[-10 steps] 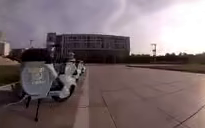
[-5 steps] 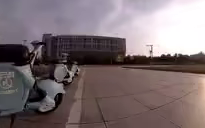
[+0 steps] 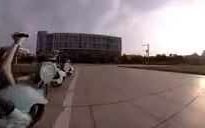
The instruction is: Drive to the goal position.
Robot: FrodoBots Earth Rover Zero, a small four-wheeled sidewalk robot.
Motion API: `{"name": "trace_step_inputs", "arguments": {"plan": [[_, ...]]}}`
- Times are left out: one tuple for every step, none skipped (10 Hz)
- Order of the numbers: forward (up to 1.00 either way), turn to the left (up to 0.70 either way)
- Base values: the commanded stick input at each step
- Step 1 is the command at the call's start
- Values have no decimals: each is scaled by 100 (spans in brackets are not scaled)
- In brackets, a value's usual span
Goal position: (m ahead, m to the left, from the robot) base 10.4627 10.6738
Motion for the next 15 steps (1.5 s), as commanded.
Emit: {"name": "trace_step_inputs", "arguments": {"plan": [[70,-14],[70,-14],[70,-14],[70,-14],[70,-14],[70,-14],[70,0],[70,0],[70,0],[70,0],[70,0],[70,0],[70,0],[70,0],[70,0]]}}
